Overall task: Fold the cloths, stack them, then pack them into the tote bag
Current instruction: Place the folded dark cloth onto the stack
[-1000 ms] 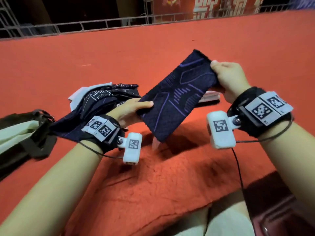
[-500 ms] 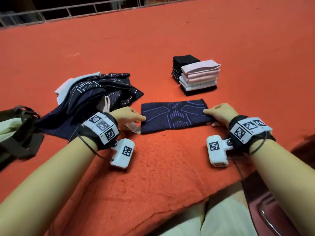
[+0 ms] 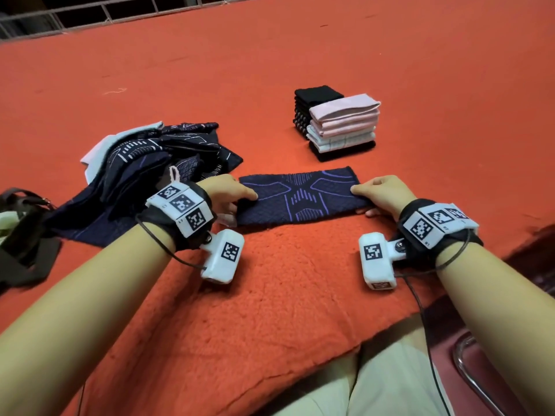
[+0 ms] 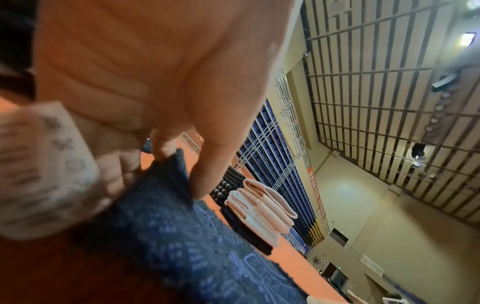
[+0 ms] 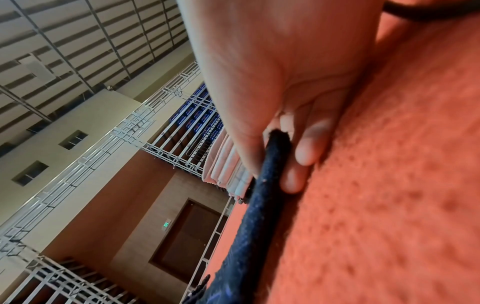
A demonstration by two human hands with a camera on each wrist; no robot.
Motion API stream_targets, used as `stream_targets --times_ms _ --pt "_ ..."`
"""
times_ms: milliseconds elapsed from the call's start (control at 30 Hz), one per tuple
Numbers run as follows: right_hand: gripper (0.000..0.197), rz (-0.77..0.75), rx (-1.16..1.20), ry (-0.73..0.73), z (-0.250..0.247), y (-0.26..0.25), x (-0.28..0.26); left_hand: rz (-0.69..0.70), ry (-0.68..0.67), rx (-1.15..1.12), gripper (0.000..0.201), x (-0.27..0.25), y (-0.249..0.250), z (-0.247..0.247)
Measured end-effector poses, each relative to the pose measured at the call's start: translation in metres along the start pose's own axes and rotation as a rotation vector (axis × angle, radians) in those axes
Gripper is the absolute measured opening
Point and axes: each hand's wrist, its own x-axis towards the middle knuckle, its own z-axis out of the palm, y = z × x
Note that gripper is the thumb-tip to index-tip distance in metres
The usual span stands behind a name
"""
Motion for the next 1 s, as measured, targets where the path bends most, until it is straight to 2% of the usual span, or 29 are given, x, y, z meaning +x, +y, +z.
stream_targets --times_ms 100,233,333,433,500,600,667,767,833,1000 --pt "0.015 -0.047 -0.065 0.062 0.004 -0.007 -0.004 0.013 0.023 -0.021 0.029 -0.004 0.004 0.001" --pt "0.013 -0.245 -0.180 0.151 0.023 -0.028 -0.015 0.048 0.032 -0.076 0.040 -0.004 0.009 -0.001" --pt "0.020 -0.397 -0.384 0.047 0.047 -0.044 -0.026 0.026 0.079 -0.029 0.031 0.002 0.005 -0.003" --pt "0.027 -0.470 -0.645 -0.109 0.068 -0.051 -0.029 0.018 0.085 -0.063 0.014 0.005 -0.001 -0.003" --pt "0.031 -0.469 -0.764 -0.183 0.075 -0.053 -0.029 0.011 0.063 -0.095 0.010 0.006 -0.005 -0.003" --pt "0.047 -0.420 -0.876 -0.325 0.077 -0.053 -0.031 0.025 0.061 -0.109 0.016 0.008 -0.009 -0.005" --pt "0.047 -0.424 -0.920 -0.403 0.076 -0.053 -0.033 0.040 0.052 -0.102 0.008 0.006 -0.008 -0.006" --pt "0.041 -0.471 -1.067 -0.404 0.070 -0.049 -0.030 0.110 0.034 -0.134 0.029 0.008 -0.006 -0.008" --pt "0.043 -0.482 -1.136 -0.384 0.063 -0.045 -0.025 0.148 0.038 -0.129 0.029 0.009 -0.001 -0.009" --pt "0.057 -0.498 -1.082 -0.483 0.062 -0.041 -0.015 0.190 -0.004 -0.152 0.030 0.007 0.017 -0.003"
